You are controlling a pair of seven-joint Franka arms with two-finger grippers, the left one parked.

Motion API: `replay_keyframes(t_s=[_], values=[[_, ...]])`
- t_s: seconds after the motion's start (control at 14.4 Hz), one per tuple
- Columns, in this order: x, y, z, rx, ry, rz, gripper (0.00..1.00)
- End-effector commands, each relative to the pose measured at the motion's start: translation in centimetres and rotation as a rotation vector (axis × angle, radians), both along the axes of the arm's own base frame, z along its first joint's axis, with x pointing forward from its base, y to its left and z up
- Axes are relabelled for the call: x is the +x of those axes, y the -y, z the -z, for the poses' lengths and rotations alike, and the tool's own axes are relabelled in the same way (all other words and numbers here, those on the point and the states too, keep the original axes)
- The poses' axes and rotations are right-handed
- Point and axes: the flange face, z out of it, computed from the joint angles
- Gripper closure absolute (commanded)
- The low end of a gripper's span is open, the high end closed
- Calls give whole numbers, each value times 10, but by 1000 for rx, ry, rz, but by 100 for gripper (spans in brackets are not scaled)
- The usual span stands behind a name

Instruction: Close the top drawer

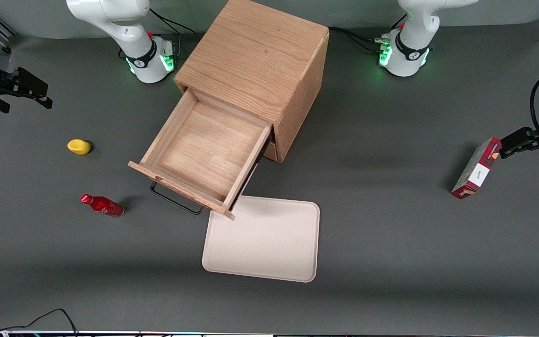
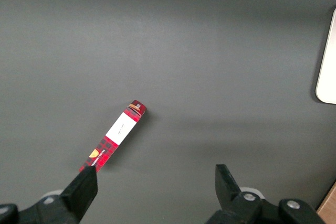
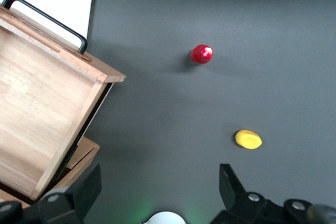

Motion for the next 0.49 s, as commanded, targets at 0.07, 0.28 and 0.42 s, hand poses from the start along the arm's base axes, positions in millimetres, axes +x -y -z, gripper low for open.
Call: replay_keyframes(t_s=[0.07,0.28,0.42], values=[[-2,12,-6,29,-16,30,0],[10,15,-6,33,-2,28,0],[17,15,-18,18,31,-20,0]])
